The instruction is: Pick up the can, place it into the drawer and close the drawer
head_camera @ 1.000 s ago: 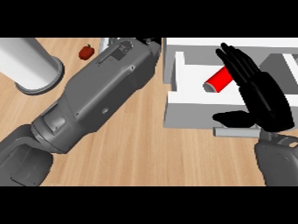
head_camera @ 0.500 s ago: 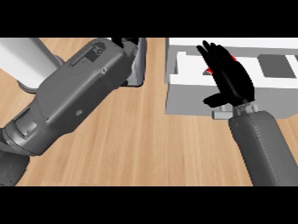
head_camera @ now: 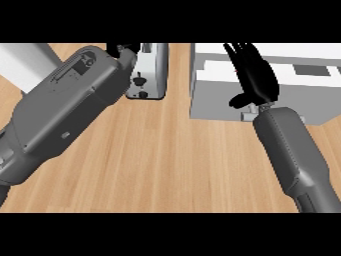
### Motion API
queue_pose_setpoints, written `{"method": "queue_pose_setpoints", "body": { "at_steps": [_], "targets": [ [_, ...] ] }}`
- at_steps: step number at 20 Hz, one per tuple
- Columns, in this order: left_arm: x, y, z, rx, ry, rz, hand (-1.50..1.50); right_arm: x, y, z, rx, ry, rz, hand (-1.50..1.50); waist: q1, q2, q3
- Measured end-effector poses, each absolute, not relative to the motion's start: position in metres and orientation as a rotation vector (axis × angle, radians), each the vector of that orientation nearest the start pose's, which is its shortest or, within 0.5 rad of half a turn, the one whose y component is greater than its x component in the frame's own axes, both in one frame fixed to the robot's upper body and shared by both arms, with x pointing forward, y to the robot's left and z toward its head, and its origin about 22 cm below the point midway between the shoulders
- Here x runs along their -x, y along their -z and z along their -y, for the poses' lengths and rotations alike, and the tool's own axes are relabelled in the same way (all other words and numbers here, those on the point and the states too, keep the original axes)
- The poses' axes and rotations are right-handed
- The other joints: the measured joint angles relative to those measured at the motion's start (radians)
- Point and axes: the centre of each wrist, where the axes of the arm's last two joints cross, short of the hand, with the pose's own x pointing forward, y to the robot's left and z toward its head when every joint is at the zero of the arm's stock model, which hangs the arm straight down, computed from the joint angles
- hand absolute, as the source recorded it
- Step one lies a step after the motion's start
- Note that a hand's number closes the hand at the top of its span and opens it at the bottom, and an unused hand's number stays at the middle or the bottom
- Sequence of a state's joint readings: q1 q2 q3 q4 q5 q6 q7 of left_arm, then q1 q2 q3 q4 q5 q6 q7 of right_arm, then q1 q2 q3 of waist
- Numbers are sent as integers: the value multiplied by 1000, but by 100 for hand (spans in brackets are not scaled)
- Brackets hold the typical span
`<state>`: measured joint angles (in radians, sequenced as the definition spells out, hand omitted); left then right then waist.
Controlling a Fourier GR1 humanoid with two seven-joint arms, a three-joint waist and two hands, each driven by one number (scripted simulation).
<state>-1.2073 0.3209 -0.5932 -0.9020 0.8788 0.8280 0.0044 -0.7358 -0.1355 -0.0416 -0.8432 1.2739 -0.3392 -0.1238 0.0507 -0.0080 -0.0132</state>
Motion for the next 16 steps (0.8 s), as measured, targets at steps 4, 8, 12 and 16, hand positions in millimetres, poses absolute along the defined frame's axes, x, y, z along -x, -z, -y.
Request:
{"method": "queue_pose_setpoints", "body": {
  "at_steps": [4,8,12,16],
  "targets": [
    [-412,-206,-91,-49,-172,1712,-150,-416,-51,196,1236,-1139,1679,-150,4,1,-1],
    [-410,-211,-103,-49,-178,1714,-150,-427,-52,199,1281,-1112,1690,-150,13,7,-1],
    [-406,-213,-104,-43,-181,1714,-150,-436,-54,198,1299,-1077,1688,-150,18,18,7],
    [-404,-220,-107,-45,-173,1719,-150,-443,-57,195,1331,-1046,1692,-150,21,24,11]
  ]
}}
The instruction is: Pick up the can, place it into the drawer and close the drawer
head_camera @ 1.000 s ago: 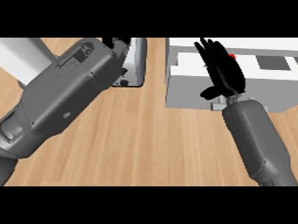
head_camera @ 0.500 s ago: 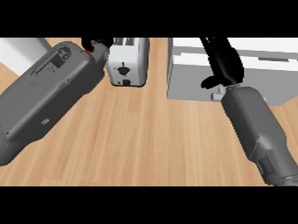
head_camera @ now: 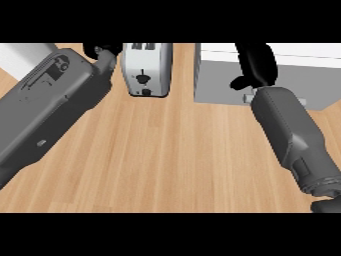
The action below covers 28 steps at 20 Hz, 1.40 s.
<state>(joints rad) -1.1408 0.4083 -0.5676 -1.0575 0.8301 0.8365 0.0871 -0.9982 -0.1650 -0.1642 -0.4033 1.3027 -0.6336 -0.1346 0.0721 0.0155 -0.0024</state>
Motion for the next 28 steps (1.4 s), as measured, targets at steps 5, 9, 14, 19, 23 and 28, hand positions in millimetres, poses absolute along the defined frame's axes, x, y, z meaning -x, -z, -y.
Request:
{"method": "queue_pose_setpoints", "body": {
  "at_steps": [5,9,14,19,23,28],
  "targets": [
    [-398,-223,-109,-38,-163,1728,-150,-452,-70,200,1359,-1040,1668,-150,15,11,4],
    [-393,-225,-110,-35,-155,1724,-150,-456,-76,205,1372,-1052,1639,-150,22,16,6],
    [-389,-227,-112,-22,-139,1721,-150,-461,-86,207,1364,-1074,1596,-150,29,26,12],
    [-386,-229,-118,-25,-141,1725,-150,-463,-90,209,1205,-1075,1632,-150,27,27,14],
    [-384,-230,-121,-19,-137,1726,-150,-464,-93,209,1020,-928,1689,-150,23,24,14],
    [-381,-230,-126,-21,-139,1720,-150,-468,-104,208,811,-725,1765,-150,19,15,11]
  ]
}}
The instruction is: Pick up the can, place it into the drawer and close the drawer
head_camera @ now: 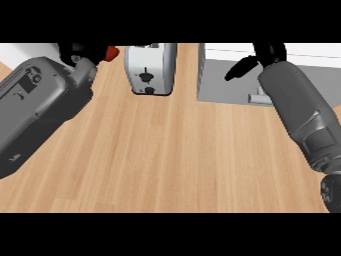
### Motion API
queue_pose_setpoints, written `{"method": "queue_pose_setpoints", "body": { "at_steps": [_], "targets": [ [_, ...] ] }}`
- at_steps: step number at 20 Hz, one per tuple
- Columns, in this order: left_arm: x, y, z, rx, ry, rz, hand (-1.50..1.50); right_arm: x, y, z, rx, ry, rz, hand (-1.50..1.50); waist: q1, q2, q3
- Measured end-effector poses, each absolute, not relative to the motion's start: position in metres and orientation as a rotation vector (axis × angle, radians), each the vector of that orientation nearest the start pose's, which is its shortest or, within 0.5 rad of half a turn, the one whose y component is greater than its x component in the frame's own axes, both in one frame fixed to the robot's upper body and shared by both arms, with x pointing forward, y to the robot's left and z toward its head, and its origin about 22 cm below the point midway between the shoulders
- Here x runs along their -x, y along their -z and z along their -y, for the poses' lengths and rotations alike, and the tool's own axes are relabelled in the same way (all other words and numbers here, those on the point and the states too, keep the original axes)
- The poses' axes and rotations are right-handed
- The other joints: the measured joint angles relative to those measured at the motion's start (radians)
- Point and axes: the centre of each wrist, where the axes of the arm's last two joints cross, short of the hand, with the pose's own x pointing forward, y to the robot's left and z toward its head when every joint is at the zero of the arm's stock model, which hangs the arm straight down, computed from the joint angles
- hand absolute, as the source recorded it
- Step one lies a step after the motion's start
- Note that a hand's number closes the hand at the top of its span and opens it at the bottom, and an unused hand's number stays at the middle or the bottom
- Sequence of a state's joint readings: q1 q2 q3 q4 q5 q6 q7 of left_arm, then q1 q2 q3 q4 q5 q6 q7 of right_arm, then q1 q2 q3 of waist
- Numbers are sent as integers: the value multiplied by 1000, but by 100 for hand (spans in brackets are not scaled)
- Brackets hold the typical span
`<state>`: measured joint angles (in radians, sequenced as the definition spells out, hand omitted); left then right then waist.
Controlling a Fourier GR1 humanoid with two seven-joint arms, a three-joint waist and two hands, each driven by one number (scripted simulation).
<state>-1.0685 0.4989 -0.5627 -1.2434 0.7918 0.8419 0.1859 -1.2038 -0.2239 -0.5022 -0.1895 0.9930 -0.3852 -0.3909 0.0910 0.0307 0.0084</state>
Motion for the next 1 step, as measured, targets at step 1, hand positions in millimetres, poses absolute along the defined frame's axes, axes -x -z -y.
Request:
{"method": "queue_pose_setpoints", "body": {
  "at_steps": [1],
  "targets": [
    [-380,-231,-125,-18,-138,1720,-150,-468,-104,207,790,-699,1775,-150,0,2,0]
  ]
}}
